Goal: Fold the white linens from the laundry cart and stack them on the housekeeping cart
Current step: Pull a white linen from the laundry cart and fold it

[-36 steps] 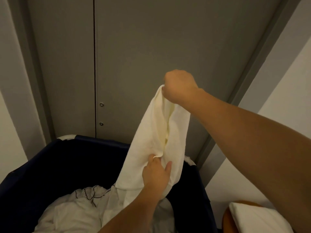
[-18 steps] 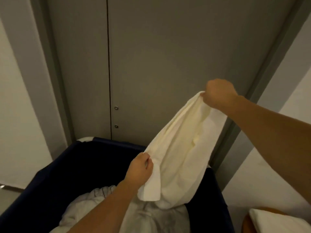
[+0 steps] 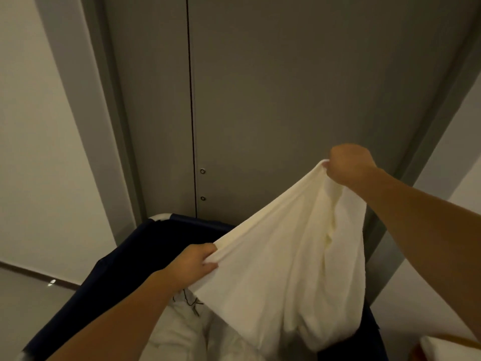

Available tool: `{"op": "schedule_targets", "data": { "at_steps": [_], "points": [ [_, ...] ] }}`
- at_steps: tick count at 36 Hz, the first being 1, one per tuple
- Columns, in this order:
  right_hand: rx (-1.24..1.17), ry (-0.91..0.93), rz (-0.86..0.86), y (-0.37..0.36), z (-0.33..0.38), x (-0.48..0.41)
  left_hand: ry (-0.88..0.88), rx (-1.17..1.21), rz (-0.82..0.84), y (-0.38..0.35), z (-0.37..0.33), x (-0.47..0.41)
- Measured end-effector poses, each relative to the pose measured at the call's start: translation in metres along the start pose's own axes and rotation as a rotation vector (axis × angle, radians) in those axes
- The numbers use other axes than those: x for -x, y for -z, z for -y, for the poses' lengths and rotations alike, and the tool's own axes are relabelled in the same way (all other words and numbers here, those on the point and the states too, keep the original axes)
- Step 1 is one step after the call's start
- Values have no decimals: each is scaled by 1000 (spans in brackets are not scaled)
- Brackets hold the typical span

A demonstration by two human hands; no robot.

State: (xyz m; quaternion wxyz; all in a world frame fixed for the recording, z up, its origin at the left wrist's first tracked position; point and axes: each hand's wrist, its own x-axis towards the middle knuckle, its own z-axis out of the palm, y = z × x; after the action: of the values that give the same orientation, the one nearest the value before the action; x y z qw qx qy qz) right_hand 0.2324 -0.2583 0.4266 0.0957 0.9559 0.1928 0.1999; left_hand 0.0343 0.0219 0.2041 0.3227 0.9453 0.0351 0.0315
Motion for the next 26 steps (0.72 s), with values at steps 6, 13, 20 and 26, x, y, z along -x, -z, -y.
{"op": "schedule_targets", "data": {
  "at_steps": [6,13,20,26],
  "points": [
    [-35,-50,0,-9,-18,3,138,118,-138,11,16,16],
    [-41,-77,26,-17,-19,1,192,89,-366,12,13,17],
    [-261,-165,107,-38,-28,3,239,271,-462,31,-3,4],
    [-491,-216,329,-48,-23,20,299,454,-469,34,-12,-8]
  ]
}}
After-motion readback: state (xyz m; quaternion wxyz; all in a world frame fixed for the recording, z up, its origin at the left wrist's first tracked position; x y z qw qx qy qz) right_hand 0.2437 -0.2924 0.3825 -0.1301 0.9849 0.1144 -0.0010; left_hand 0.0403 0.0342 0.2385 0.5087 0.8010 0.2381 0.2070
